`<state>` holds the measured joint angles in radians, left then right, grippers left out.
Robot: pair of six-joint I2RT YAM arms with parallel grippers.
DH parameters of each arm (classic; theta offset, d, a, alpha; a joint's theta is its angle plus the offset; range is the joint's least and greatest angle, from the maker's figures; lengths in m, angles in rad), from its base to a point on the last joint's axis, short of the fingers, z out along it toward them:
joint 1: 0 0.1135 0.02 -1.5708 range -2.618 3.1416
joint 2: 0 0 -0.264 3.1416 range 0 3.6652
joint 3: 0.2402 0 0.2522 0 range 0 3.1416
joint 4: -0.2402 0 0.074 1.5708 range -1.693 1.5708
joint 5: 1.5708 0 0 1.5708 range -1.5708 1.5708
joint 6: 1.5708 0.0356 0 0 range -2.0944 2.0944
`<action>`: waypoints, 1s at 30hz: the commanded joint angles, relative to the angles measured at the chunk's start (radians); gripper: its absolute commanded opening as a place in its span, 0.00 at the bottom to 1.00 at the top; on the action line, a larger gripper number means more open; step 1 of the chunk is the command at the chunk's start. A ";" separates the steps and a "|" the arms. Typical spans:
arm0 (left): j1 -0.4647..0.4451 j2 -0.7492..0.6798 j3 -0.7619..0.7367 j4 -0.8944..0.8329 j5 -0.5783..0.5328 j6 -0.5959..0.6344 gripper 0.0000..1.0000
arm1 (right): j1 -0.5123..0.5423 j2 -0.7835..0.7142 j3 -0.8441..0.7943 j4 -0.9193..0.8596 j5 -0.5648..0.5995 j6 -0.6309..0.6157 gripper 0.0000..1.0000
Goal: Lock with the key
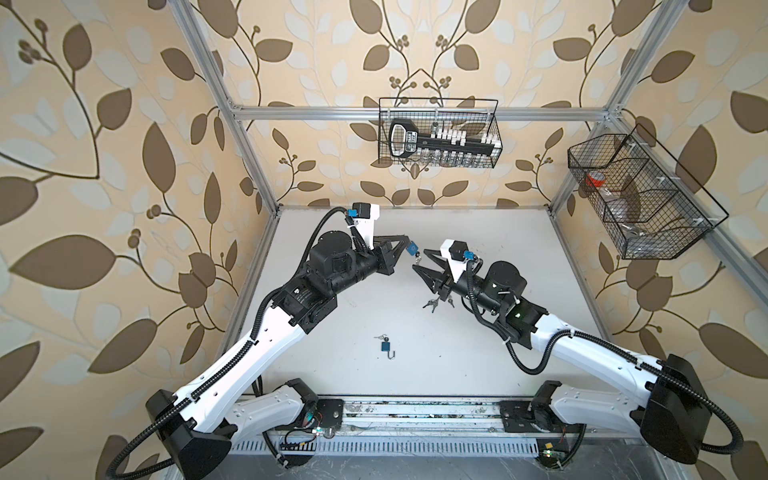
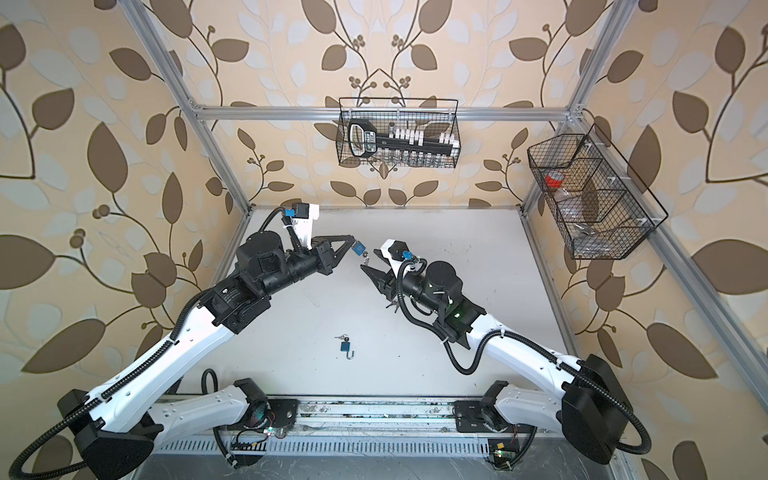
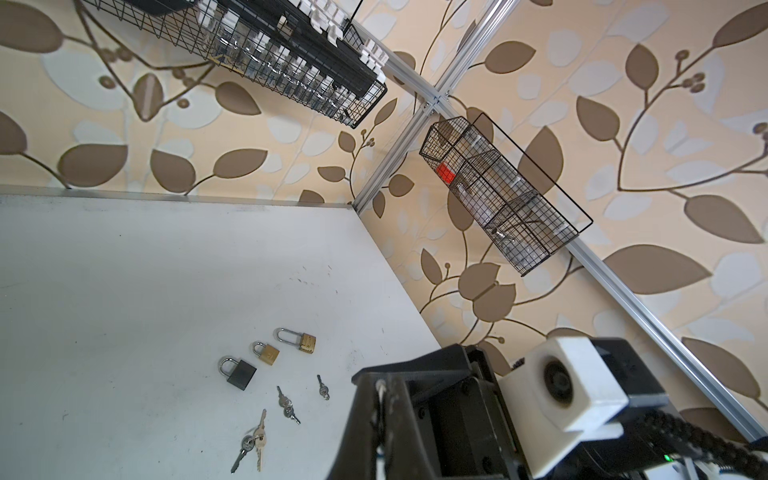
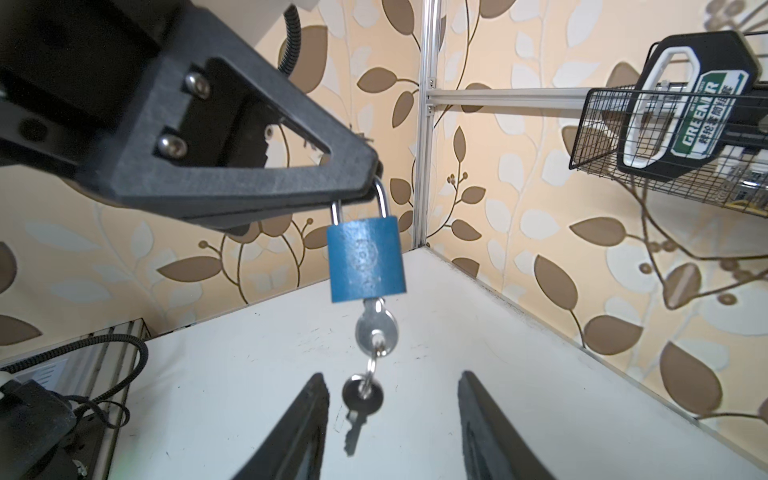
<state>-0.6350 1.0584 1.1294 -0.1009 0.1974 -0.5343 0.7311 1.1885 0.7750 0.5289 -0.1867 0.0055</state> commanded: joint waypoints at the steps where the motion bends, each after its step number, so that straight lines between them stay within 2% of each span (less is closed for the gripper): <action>1: 0.001 -0.014 0.003 0.062 0.000 -0.003 0.00 | 0.007 0.016 0.041 0.038 -0.026 -0.004 0.47; 14: 0.000 -0.023 -0.007 0.064 0.009 -0.002 0.00 | 0.009 0.034 0.060 -0.001 -0.010 0.008 0.34; 18: 0.000 -0.021 -0.007 0.065 0.014 0.000 0.00 | 0.008 0.031 0.061 -0.004 -0.011 0.012 0.24; 30: 0.000 -0.026 -0.010 0.069 0.010 -0.001 0.00 | 0.008 0.035 0.063 -0.025 -0.010 0.014 0.09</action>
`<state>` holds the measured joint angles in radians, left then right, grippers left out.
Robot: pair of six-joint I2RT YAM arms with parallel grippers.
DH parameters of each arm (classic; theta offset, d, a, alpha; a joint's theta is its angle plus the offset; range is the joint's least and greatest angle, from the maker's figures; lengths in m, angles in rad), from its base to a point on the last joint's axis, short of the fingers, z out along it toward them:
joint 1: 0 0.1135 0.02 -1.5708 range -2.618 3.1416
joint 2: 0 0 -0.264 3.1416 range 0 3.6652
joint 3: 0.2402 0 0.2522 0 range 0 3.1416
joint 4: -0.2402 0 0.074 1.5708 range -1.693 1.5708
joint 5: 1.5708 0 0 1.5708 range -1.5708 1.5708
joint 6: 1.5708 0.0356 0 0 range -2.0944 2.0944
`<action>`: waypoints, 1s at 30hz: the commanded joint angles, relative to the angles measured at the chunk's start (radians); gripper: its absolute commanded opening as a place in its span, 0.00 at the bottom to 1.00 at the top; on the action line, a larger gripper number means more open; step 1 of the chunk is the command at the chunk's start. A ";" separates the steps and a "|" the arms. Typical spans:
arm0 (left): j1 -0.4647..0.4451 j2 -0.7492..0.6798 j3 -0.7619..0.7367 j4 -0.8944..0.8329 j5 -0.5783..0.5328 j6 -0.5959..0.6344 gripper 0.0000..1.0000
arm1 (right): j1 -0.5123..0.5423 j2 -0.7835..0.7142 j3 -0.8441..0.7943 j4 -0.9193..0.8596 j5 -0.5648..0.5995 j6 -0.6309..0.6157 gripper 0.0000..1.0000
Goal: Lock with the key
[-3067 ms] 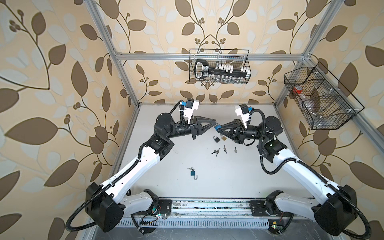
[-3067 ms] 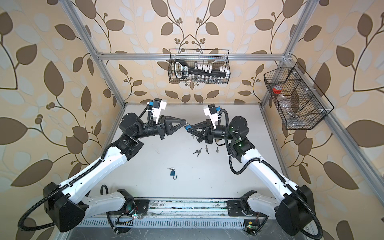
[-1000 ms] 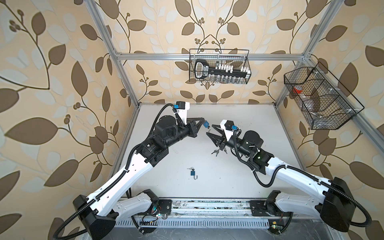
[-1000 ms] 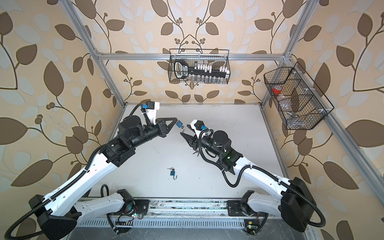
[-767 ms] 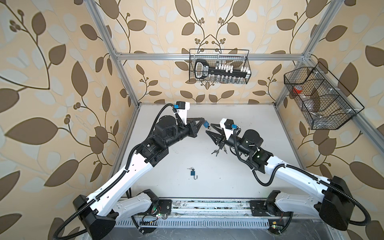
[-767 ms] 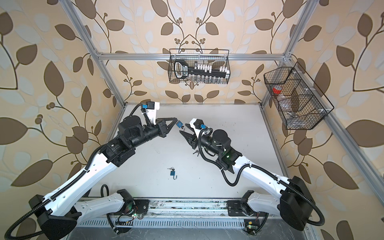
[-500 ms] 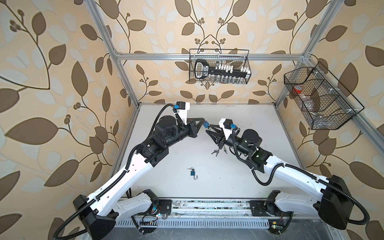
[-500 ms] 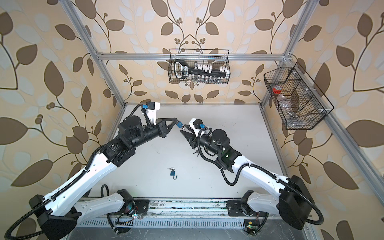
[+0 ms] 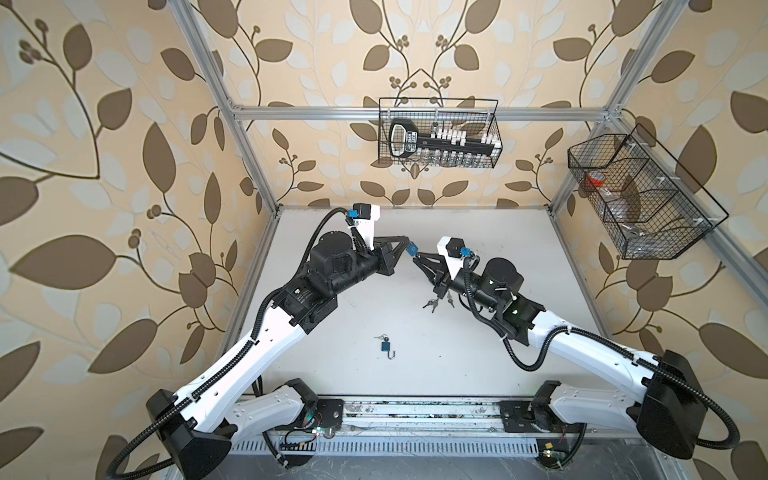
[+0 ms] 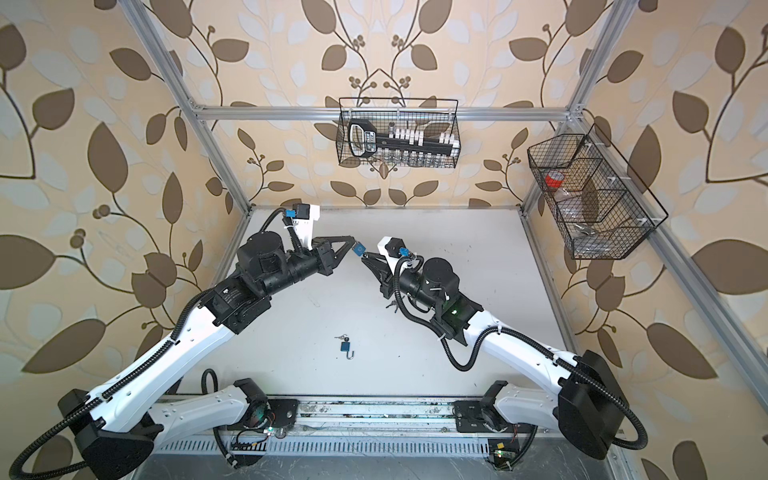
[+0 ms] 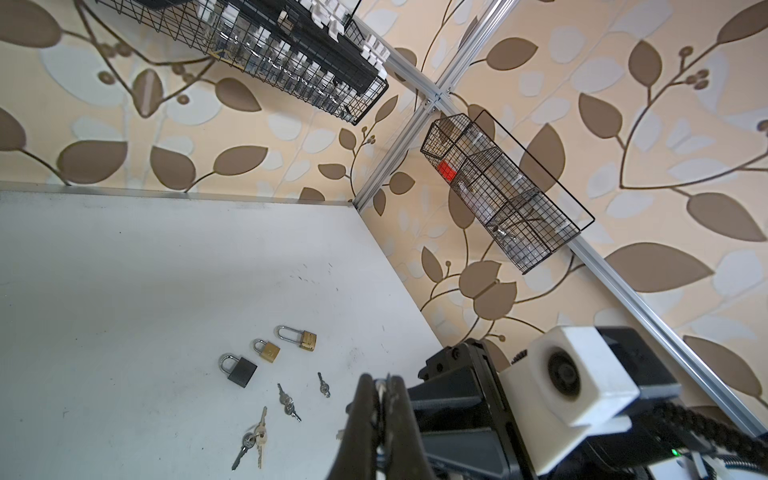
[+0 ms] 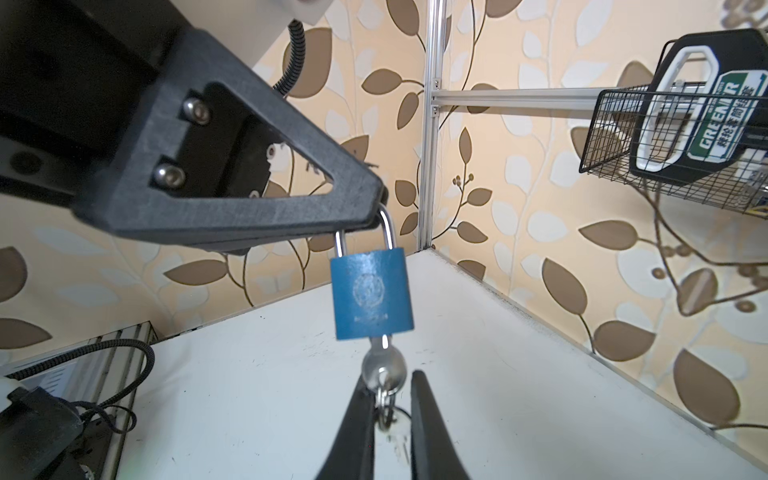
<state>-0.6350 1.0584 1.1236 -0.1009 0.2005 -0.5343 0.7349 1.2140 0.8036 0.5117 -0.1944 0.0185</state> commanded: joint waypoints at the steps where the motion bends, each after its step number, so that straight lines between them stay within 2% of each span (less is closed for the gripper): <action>1: 0.001 -0.026 -0.003 0.069 0.007 -0.001 0.00 | 0.006 0.007 0.035 -0.010 -0.002 0.001 0.07; 5: 0.001 -0.028 -0.004 0.076 0.004 -0.010 0.00 | 0.005 0.005 0.037 -0.032 0.009 0.013 0.00; 30: 0.014 -0.079 0.058 0.068 -0.002 -0.010 0.00 | 0.000 -0.082 -0.078 -0.163 0.065 -0.010 0.00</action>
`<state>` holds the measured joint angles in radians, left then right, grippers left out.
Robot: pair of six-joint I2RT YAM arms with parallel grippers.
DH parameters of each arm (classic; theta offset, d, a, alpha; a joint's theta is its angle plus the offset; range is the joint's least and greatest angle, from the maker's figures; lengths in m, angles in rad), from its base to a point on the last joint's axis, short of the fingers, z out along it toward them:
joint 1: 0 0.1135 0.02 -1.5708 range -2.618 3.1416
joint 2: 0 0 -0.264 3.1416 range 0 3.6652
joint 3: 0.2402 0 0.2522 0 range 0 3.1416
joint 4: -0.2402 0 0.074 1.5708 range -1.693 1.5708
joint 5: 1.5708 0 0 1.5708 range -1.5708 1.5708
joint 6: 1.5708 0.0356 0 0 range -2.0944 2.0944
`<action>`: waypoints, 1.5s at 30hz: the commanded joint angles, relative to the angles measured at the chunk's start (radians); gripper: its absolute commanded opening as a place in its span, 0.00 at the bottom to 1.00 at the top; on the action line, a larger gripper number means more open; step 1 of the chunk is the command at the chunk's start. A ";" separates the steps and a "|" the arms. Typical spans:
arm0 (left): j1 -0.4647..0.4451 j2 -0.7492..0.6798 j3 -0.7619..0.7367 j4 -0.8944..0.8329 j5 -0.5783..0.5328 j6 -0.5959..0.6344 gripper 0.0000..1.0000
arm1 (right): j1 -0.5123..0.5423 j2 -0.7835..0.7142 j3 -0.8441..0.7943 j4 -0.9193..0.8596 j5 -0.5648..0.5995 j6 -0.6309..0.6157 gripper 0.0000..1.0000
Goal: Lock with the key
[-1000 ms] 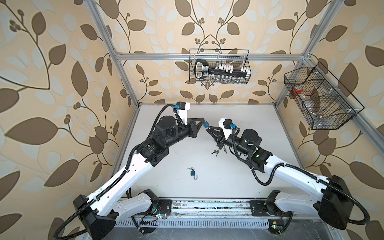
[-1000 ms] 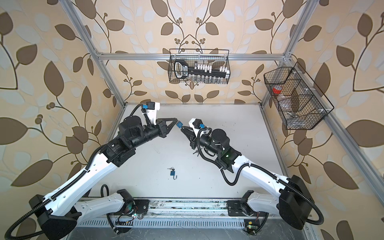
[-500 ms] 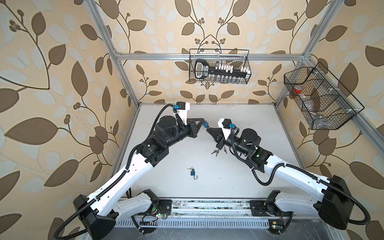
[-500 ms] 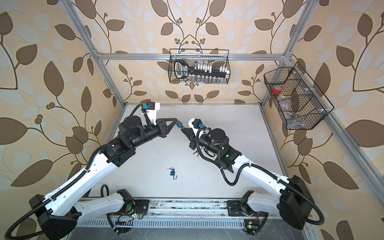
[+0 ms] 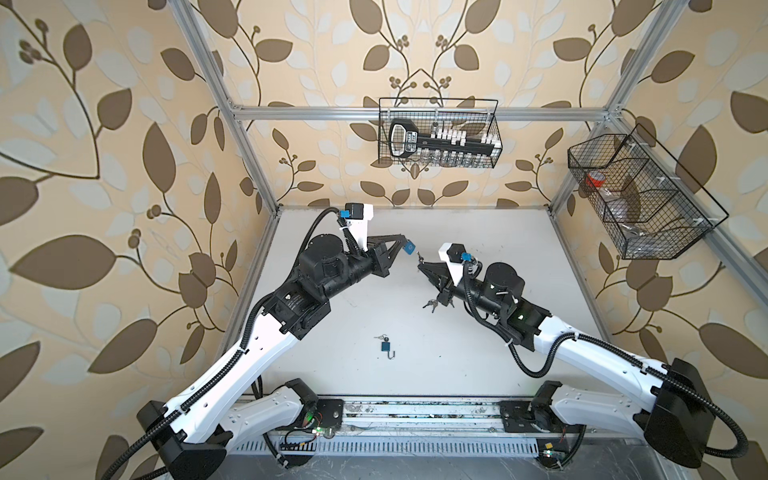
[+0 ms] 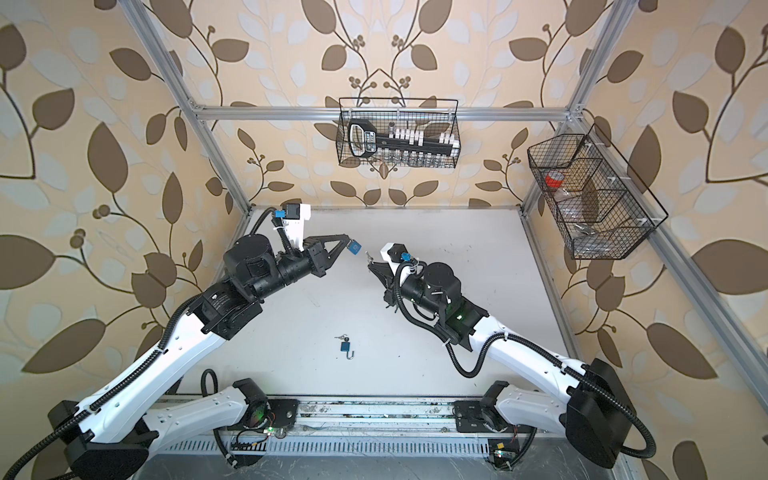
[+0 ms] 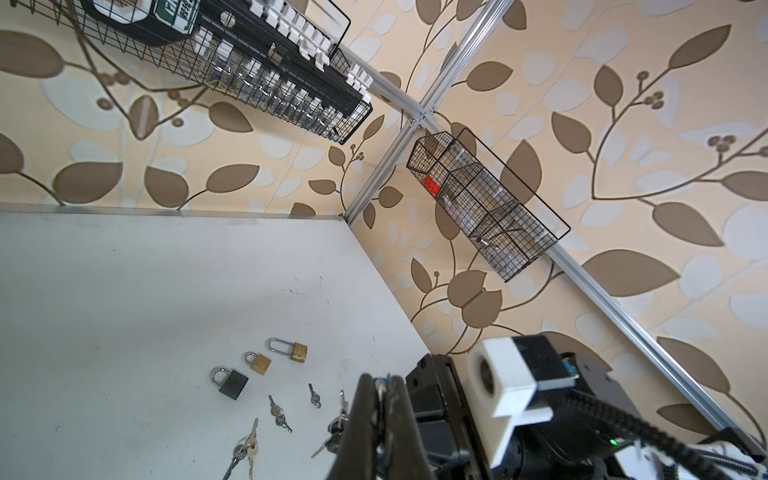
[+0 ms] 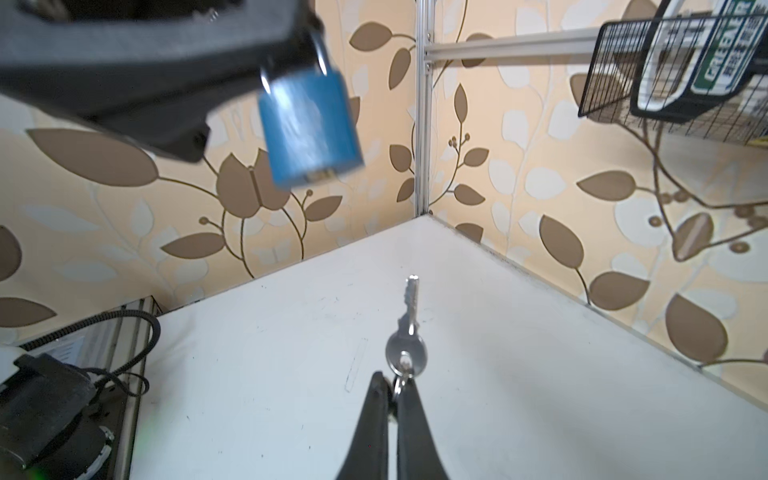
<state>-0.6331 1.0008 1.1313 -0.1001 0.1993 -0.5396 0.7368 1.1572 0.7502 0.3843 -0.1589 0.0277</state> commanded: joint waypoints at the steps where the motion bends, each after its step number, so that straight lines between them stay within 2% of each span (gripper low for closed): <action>1: 0.012 -0.022 0.053 0.064 -0.003 -0.003 0.00 | -0.004 -0.032 -0.031 -0.043 0.036 -0.022 0.00; 5: 0.013 -0.024 0.065 0.013 -0.036 0.025 0.00 | -0.006 -0.060 -0.056 -0.080 0.062 -0.022 0.00; 8: 0.015 -0.005 0.098 -0.088 -0.089 0.054 0.00 | -0.014 -0.058 -0.046 -0.163 0.077 -0.005 0.00; 13: 0.017 0.067 0.160 -0.309 -0.200 0.089 0.00 | -0.014 0.007 -0.003 -0.346 0.129 0.132 0.00; 15: 0.023 0.094 0.162 -0.360 -0.219 0.076 0.00 | -0.014 0.023 -0.007 -0.386 0.119 0.145 0.00; 18: 0.060 0.135 0.134 -0.393 -0.181 0.032 0.00 | -0.018 0.042 -0.003 -0.433 0.128 0.218 0.00; 20: 0.109 0.149 0.087 -0.362 -0.097 -0.015 0.00 | -0.024 0.082 0.030 -0.473 0.092 0.236 0.00; 23: 0.197 0.159 -0.008 -0.268 0.043 -0.098 0.00 | -0.025 0.194 0.111 -0.540 0.054 0.264 0.00; 26: 0.264 0.154 -0.081 -0.216 0.107 -0.153 0.00 | -0.025 0.310 0.185 -0.591 0.017 0.277 0.00; 34: 0.407 0.087 -0.202 -0.164 0.185 -0.213 0.00 | -0.025 0.541 0.366 -0.702 0.028 0.290 0.00; 37: 0.430 0.080 -0.215 -0.156 0.199 -0.218 0.00 | -0.025 0.631 0.446 -0.771 0.028 0.284 0.00; 45: 0.441 0.085 -0.214 -0.158 0.200 -0.210 0.00 | -0.025 0.734 0.520 -0.826 0.041 0.287 0.00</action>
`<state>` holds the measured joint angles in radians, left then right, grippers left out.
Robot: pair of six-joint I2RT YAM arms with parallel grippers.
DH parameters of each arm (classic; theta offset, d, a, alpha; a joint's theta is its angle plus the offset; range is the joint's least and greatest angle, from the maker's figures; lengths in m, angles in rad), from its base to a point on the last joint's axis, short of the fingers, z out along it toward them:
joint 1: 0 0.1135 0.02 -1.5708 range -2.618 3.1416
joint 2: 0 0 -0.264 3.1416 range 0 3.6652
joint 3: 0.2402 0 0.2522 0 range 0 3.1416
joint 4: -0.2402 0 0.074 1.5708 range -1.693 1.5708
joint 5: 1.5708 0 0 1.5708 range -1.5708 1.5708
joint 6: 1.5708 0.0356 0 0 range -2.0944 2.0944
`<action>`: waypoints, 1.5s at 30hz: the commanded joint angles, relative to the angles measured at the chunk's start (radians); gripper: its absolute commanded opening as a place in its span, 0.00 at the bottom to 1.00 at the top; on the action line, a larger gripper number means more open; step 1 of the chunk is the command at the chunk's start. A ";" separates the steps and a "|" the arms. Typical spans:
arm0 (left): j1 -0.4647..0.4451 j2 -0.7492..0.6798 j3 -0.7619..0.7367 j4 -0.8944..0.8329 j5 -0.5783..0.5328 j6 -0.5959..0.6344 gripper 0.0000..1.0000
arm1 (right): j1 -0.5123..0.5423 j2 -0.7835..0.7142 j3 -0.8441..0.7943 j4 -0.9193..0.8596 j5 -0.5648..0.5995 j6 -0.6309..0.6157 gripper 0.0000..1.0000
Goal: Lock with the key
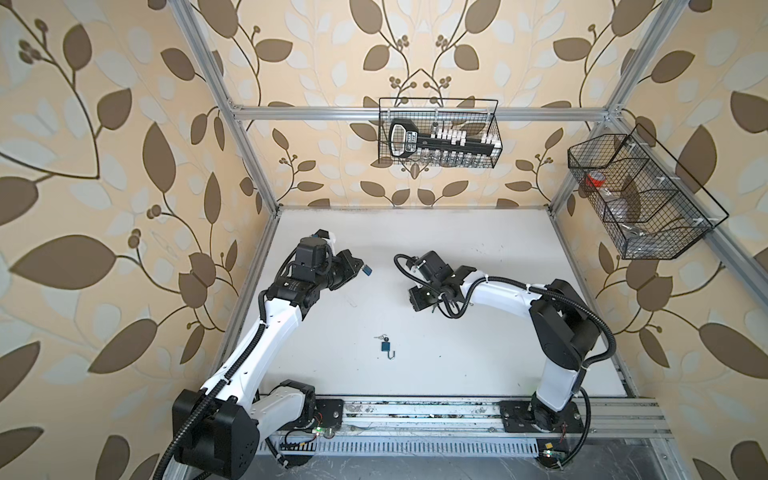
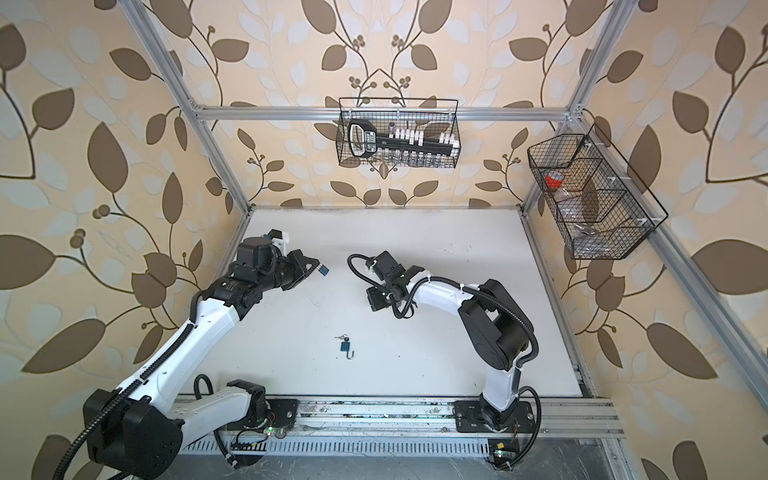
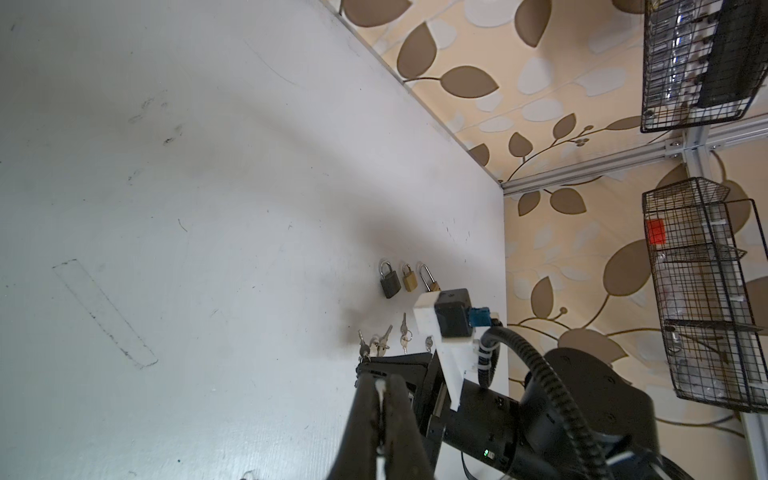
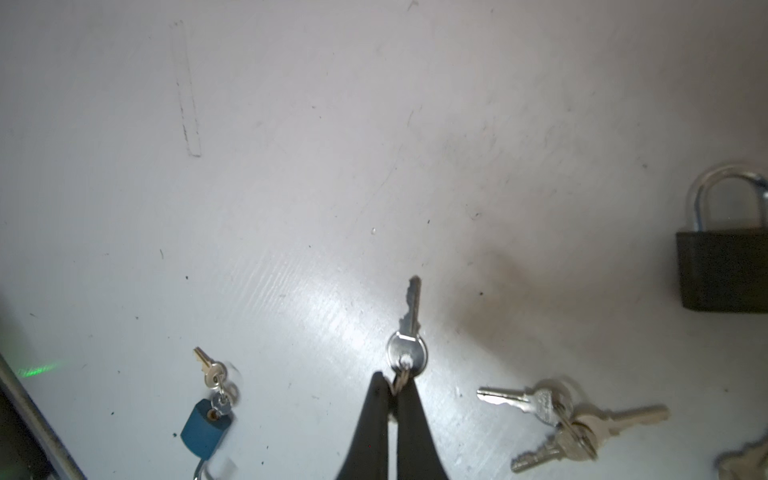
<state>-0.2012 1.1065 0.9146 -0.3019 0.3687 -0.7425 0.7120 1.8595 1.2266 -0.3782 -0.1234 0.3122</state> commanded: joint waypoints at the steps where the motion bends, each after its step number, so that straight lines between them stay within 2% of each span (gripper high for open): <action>1: 0.009 -0.019 0.006 0.042 0.032 -0.008 0.00 | -0.001 0.039 0.048 -0.070 0.004 0.001 0.00; 17: 0.009 -0.004 0.016 0.047 0.058 -0.005 0.00 | 0.000 0.112 0.089 -0.097 -0.017 -0.024 0.00; 24: 0.009 -0.004 0.016 0.045 0.062 -0.005 0.00 | 0.000 0.132 0.112 -0.097 -0.015 -0.028 0.05; 33: 0.009 0.000 0.023 0.039 0.068 0.000 0.00 | 0.000 0.098 0.109 -0.096 -0.005 -0.029 0.23; 36: 0.009 0.004 0.034 0.040 0.082 0.009 0.00 | -0.002 0.036 0.088 -0.082 0.025 -0.026 0.24; 39: 0.008 0.018 0.049 0.063 0.130 0.033 0.00 | -0.004 -0.095 0.011 -0.002 0.069 -0.025 0.29; 42: -0.002 0.045 0.064 0.119 0.207 0.046 0.00 | -0.004 -0.257 -0.104 0.136 0.098 -0.054 0.34; 45: -0.057 0.073 0.108 0.126 0.226 0.092 0.00 | -0.006 -0.413 -0.229 0.284 0.127 -0.094 0.40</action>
<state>-0.2192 1.1725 0.9493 -0.2554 0.5194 -0.7113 0.7101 1.5318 1.0729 -0.2493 -0.0475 0.2577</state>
